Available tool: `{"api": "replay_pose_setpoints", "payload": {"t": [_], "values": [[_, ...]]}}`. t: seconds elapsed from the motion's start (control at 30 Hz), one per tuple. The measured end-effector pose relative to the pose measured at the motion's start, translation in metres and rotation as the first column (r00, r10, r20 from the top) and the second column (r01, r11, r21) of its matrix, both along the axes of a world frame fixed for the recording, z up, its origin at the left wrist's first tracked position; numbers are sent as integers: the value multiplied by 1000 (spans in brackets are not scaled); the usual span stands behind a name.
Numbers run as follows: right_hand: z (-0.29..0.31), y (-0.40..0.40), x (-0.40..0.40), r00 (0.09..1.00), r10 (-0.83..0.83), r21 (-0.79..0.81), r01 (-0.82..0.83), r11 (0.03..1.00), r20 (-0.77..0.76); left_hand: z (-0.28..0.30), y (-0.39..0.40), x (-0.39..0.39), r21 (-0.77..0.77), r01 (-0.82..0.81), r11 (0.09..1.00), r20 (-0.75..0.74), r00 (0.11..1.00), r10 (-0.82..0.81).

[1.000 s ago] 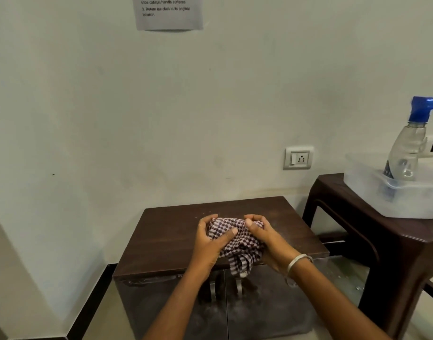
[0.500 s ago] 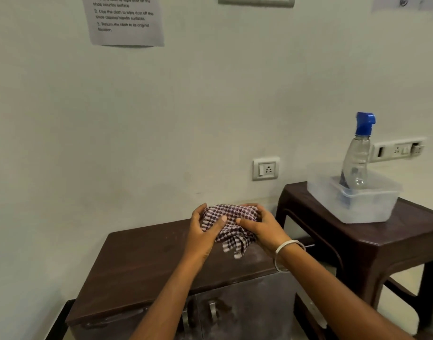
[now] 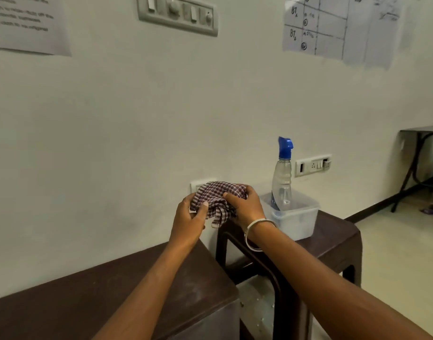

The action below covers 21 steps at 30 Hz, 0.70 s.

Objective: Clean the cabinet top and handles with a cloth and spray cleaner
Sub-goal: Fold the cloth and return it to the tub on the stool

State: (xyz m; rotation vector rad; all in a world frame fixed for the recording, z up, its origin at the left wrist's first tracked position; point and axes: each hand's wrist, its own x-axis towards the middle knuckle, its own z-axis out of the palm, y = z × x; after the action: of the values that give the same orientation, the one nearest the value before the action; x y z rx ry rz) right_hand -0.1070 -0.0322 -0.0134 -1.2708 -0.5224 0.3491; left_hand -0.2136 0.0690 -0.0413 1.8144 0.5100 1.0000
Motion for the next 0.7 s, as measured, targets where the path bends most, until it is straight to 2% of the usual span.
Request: {"api": "replay_pose_setpoints", "payload": {"t": [0.2,0.33,0.57,0.7], "values": [[24,8,40,975,-170,14,174,985,-143,26,-6,48,227,90,970,-116,991,-65],[30,15,64,926,-336,-65,330,942,-171,29,-12,78,327,158,932,-208,974,-93],[27,22,81,862,-488,-194,460,866,-139,19,-16,110,321,247,915,-293,944,-152],[22,29,80,842,-511,-161,487,858,-176,10,-9,114,284,226,932,-289,947,-142]]}}
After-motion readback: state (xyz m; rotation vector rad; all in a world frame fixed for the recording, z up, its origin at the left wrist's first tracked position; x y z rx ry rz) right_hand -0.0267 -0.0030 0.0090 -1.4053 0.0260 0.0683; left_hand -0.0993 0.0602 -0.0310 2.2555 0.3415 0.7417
